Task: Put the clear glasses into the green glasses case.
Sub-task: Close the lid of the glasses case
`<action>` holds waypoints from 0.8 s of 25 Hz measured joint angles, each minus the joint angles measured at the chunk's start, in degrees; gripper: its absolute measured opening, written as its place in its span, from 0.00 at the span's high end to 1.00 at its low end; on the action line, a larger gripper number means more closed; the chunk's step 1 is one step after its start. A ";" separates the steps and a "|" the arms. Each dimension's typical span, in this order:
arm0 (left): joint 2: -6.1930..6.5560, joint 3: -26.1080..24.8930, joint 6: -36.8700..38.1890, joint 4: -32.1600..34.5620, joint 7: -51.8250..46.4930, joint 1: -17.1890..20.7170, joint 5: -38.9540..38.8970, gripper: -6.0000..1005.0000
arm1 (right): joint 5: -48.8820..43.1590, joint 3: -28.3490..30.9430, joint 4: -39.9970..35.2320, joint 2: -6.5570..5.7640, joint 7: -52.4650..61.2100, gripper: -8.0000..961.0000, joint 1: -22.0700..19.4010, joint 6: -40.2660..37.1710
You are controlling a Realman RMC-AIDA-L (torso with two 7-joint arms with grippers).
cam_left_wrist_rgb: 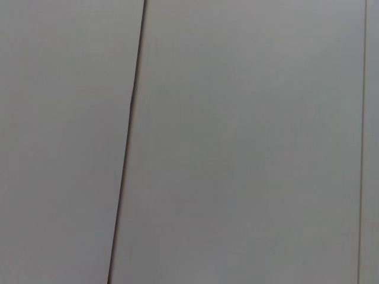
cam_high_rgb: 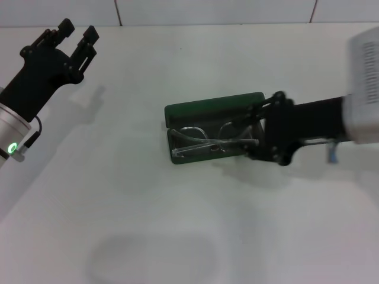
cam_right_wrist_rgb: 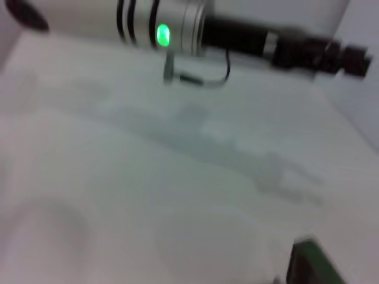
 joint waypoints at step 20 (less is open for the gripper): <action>0.03 1.92 -15.29 6.41 -26.25 -12.75 29.19 0.48 | 18.27 33.61 49.11 -4.96 -36.72 0.45 5.04 -19.42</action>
